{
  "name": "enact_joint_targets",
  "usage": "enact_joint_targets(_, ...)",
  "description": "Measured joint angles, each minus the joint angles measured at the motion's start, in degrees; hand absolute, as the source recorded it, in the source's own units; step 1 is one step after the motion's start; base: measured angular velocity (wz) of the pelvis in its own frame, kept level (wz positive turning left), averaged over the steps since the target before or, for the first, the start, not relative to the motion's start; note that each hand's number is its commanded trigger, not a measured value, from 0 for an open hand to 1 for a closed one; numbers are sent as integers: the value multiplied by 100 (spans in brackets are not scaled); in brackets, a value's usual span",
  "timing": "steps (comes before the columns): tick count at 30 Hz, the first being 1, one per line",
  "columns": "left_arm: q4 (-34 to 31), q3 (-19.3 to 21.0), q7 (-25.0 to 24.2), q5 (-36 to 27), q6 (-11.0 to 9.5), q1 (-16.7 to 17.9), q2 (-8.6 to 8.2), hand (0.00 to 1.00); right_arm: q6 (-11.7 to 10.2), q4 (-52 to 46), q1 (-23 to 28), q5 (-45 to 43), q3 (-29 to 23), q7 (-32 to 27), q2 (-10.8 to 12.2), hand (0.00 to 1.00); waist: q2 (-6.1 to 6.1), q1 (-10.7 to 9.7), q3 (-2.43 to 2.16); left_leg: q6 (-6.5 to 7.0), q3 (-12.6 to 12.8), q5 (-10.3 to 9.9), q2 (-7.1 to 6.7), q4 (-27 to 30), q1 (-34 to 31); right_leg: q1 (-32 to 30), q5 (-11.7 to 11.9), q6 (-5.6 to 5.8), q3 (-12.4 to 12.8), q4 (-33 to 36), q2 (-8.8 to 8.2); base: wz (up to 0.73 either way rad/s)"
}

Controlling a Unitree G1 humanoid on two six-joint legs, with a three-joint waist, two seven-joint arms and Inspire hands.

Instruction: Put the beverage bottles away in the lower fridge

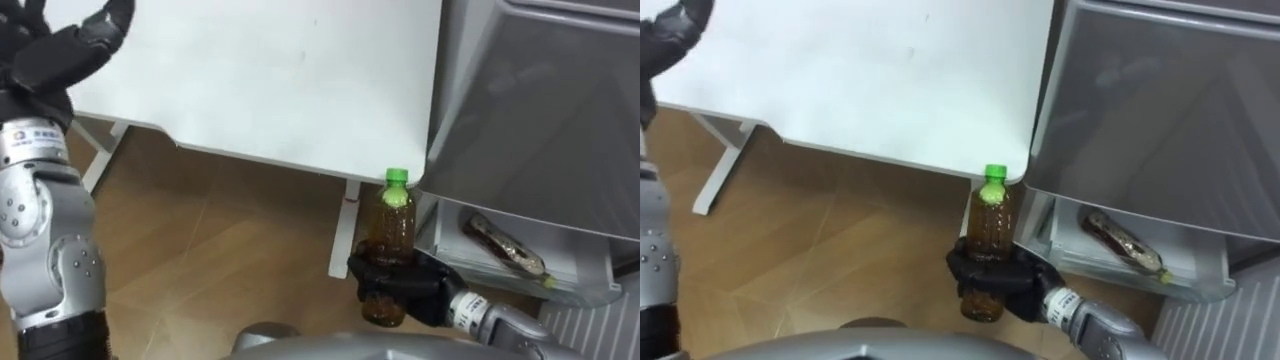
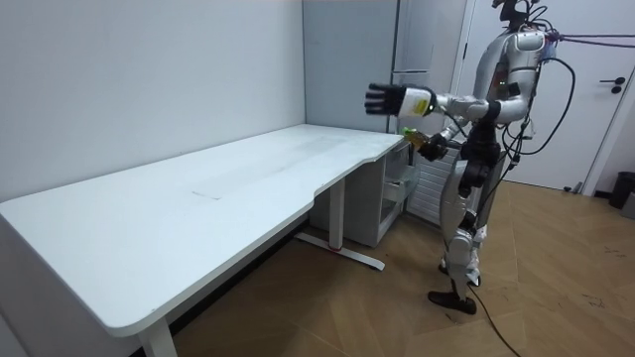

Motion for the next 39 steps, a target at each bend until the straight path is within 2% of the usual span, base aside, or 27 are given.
enact_joint_targets(3, 755, 23, 307, -76, 35, 229, -1, 0, 5, 1, 34, 14, -46, -139, 20, 100, -28, -12, -12, 1, -13, -2, -10, 32, 49, 82, 1, 0, -24, -82, -3, 2)
enact_joint_targets(4, 933, 19, 336, -127, 34, 264, -1, 0, 8, 4, 38, 13, -47, -161, 18, 100, -13, -4, 2, 2, -6, -4, -11, 26, 83, 95, 1, 0, -18, -98, -2, 0)
enact_joint_targets(5, 1361, 8, 377, -202, 33, 354, -1, 0, 32, 6, 42, 17, -47, -214, 19, 100, -2, 6, -6, 2, -7, -5, -11, 1, 117, 111, 1, 0, -23, -92, -3, -4)
enact_joint_targets(6, 1778, -44, 414, -236, 38, 446, -4, 0, 33, 15, 42, 30, -60, -268, 23, 100, 15, -41, 3, 2, -12, -5, -13, -39, 158, 142, 1, 0, -29, -95, -3, 0)
enact_joint_targets(11, 3004, -389, 489, -470, 178, 765, -19, 0, -2, 260, 117, 58, -230, -296, 53, 100, 18, -99, 5, 5, -61, -23, 2, -58, 140, 181, -4, 8, -49, -95, -8, 5)
enact_joint_targets(15, 4044, -524, 386, -1089, 179, 963, -19, 0, 10, 815, 131, 350, -539, -562, 68, 100, 38, -315, -9, 7, -62, -19, -30, -48, 146, 222, -5, 8, -73, -87, -18, 0)
enact_joint_targets(17, 4357, -555, 342, -1224, 193, 1033, -20, 0, 11, 1184, 131, 490, -698, -741, 67, 100, 36, -345, -8, 7, -35, -20, -26, -51, 141, 192, -5, 8, -43, -82, -13, -8)
enact_joint_targets(21, 5032, -594, 101, -1124, 209, 1130, -21, 0, 9, 1827, 176, 734, -878, -1008, 17, 100, 86, -354, -6, 5, 58, -24, -1, -63, 160, 179, -5, 8, 40, -82, -3, -12)
enact_joint_targets(23, 5291, -647, 66, -1037, 277, 1137, -32, 0, -29, 1958, 171, 980, -939, -1076, 16, 100, 111, -382, -3, 5, 93, -24, 2, -60, 164, 172, -5, 8, 59, -83, -2, -9)
enact_joint_targets(24, 5438, -651, 10, -870, 293, 1144, -38, 0, -38, 2018, 168, 1051, -960, -1098, 12, 100, 86, -416, 11, 4, 86, -25, -5, -49, 154, 168, -9, 7, 46, -86, -5, 0)
enact_joint_targets(26, 5620, -665, -58, -662, 293, 1135, -38, 0, -42, 2081, 162, 1188, -965, -1141, 9, 100, 67, -449, -3, 6, 110, -26, -25, -12, 88, 98, -52, 1, 35, -95, -26, 5)
enact_joint_targets(31, 6009, -1171, -302, 147, 278, 1126, -19, 0, -245, 2447, 60, 1661, -843, -1194, 16, 100, 79, -567, 3, 13, 119, -27, -36, 27, 41, 79, -60, 12, -6, -90, -47, 3)
enact_joint_targets(33, 6158, -1365, -428, 261, 278, 1107, -21, 0, -350, 2606, 13, 1908, -731, -1200, 16, 100, 55, -572, -1, 13, 127, -27, -35, 11, 41, 80, -61, 13, 17, -100, -42, -2)
enact_joint_targets(39, 6407, -1496, -592, 293, 276, 1135, -21, 0, -459, 2889, -5, 2636, -691, -1350, 52, 100, 42, -657, -11, 12, 137, -28, -34, -8, 39, 102, -60, 13, 24, -166, -29, -1)
